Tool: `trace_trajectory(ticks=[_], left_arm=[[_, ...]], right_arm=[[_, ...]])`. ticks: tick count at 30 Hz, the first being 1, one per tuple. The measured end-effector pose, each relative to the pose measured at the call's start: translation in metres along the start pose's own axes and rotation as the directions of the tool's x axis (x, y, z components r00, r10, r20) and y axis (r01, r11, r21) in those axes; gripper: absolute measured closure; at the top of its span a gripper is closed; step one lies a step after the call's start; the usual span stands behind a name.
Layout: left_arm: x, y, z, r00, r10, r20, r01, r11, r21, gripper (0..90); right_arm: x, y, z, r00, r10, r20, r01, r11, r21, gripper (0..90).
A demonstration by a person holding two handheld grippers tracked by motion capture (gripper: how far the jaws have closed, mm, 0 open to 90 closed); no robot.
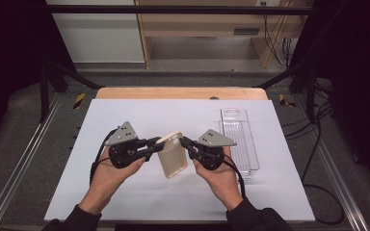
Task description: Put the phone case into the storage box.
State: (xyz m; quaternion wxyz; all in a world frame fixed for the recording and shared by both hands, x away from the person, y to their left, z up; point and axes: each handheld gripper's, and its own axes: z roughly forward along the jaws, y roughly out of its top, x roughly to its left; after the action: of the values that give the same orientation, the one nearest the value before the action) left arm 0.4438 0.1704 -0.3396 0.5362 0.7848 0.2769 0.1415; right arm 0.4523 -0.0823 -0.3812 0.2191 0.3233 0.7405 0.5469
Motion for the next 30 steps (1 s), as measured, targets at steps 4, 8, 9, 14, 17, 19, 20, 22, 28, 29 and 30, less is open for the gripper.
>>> trace_trajectory(ticks=[4,8,9,14,17,19,20,22,28,29,30], left_arm=[[0.0,0.0,0.0,0.9999,0.003,-0.013,-0.003,0.9999,-0.011,68.8],[0.0,0.0,-0.001,0.9997,0.007,-0.024,-0.008,0.9995,-0.032,61.4],[0.0,0.0,-0.001,0.9996,0.007,-0.028,-0.008,0.9993,-0.037,58.7],[0.001,-0.001,-0.002,0.9988,0.016,-0.046,-0.019,0.9983,-0.056,46.8],[0.0,-0.001,-0.003,0.9976,0.021,-0.065,-0.025,0.9976,-0.065,37.3],[-0.001,-0.002,-0.004,0.9966,0.024,-0.079,-0.03,0.9966,-0.077,32.7],[0.0,-0.002,-0.004,0.996,0.028,-0.085,-0.035,0.9961,-0.081,30.1],[-0.001,-0.003,-0.005,0.9956,0.024,-0.09,-0.033,0.9948,-0.097,25.7],[-0.001,-0.007,-0.009,0.9929,0.031,-0.115,-0.043,0.993,-0.11,15.1],[0.0,-0.008,-0.01,0.9926,0.03,-0.118,-0.043,0.9928,-0.112,13.5],[0.0,-0.009,-0.01,0.9919,0.03,-0.123,-0.044,0.9929,-0.11,12.0]], right_arm=[[-0.001,0.0,0.0,1.0,0.004,0.003,-0.004,1.0,0.002,86.9],[-0.003,0.0,0.001,0.9999,0.014,0.007,-0.014,1.0,0.003,86.9],[-0.004,-0.001,0.001,0.9998,0.017,0.008,-0.017,1.0,0.003,86.8],[-0.008,-0.001,0.001,0.9992,0.036,0.017,-0.036,0.999,0.003,86.9],[-0.01,-0.002,0.001,0.9988,0.043,0.022,-0.043,0.999,0.007,86.8],[-0.012,-0.002,0.001,0.9983,0.053,0.025,-0.053,0.999,0.009,86.9],[-0.013,-0.002,0.001,0.9982,0.053,0.028,-0.054,0.999,0.01,86.8],[-0.015,-0.002,0.001,0.9977,0.059,0.032,-0.059,0.998,0.01,86.9],[-0.02,0.0,0.002,0.9956,0.08,0.049,-0.08,0.997,0.012,86.9],[-0.022,0.0,0.003,0.9951,0.085,0.052,-0.086,0.996,0.012,86.8],[-0.023,0.001,0.003,0.9944,0.091,0.054,-0.092,0.996,0.012,86.9]])
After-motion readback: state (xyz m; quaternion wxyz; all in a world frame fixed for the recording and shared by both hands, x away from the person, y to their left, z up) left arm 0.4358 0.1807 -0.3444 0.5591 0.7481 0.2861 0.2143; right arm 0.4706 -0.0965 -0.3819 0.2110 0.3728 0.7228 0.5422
